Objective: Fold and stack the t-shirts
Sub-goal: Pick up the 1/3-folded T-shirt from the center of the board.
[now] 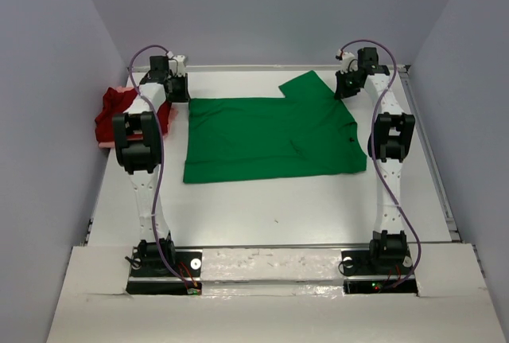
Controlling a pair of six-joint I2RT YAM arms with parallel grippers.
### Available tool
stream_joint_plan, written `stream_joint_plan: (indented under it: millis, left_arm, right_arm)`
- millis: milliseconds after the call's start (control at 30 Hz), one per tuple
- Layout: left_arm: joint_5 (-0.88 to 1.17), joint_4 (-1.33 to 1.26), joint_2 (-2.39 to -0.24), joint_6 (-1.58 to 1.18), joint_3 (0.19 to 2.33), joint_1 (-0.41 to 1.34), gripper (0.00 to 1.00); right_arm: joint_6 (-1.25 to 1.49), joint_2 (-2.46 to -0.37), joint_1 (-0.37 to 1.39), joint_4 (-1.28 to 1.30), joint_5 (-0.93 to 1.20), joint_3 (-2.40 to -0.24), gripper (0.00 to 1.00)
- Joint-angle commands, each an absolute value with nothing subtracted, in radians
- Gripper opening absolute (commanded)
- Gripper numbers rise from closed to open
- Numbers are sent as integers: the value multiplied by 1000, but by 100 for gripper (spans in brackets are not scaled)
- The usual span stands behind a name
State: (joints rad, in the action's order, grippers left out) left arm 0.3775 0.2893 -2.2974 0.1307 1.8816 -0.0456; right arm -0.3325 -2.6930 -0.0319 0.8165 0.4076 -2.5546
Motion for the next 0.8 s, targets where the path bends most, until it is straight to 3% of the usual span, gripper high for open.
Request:
stream_joint_plan:
  millis: [0, 767]
  left_arm:
    - [388, 304, -2189, 146, 1925, -41, 0]
    - [460, 324, -2088, 166, 1864, -40, 0]
  right_arm:
    - [-351, -2609, -9, 813, 442, -2504, 0]
    - [-387, -2416, -9, 741, 344, -2355, 0]
